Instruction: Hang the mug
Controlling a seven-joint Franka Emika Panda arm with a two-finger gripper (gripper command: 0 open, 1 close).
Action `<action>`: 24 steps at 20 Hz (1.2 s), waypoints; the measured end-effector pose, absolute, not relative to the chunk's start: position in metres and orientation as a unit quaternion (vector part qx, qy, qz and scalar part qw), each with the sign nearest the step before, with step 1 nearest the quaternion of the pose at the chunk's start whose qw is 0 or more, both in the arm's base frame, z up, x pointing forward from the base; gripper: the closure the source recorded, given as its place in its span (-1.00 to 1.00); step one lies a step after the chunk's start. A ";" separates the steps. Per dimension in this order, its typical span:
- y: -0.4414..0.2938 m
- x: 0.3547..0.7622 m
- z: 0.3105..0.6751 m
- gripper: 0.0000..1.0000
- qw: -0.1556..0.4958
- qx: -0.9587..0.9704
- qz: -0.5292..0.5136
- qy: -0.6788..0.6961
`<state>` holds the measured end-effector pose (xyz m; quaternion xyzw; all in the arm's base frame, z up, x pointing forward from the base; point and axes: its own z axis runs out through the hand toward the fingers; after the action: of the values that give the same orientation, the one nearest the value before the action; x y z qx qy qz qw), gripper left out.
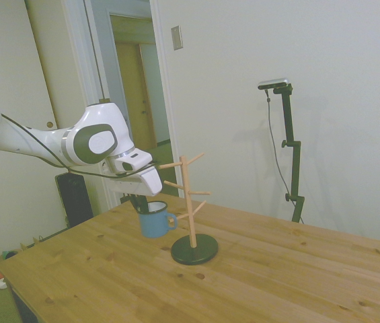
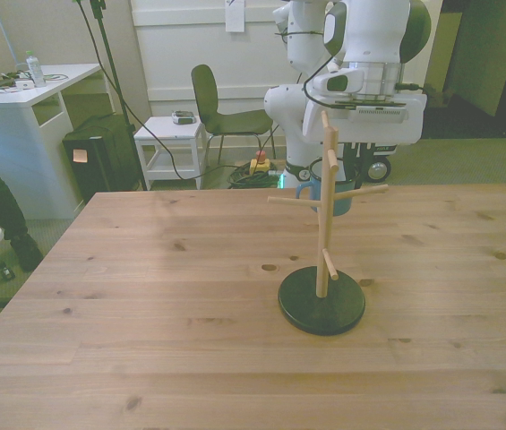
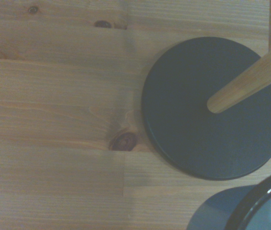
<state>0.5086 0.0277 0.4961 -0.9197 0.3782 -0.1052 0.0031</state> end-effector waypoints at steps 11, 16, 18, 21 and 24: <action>0.030 0.519 0.495 1.00 -0.002 -0.921 -0.107 0.375; 0.037 0.527 0.492 1.00 -0.003 -0.922 -0.107 0.373; 0.037 0.531 0.492 1.00 -0.004 -0.922 -0.107 0.373; 0.034 0.536 0.490 1.00 -0.003 -0.921 -0.106 0.376; 0.032 0.542 0.491 -1.00 0.001 -0.918 -0.112 0.381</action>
<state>0.5416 0.0321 0.4910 -0.9179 0.3809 -0.1118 0.0007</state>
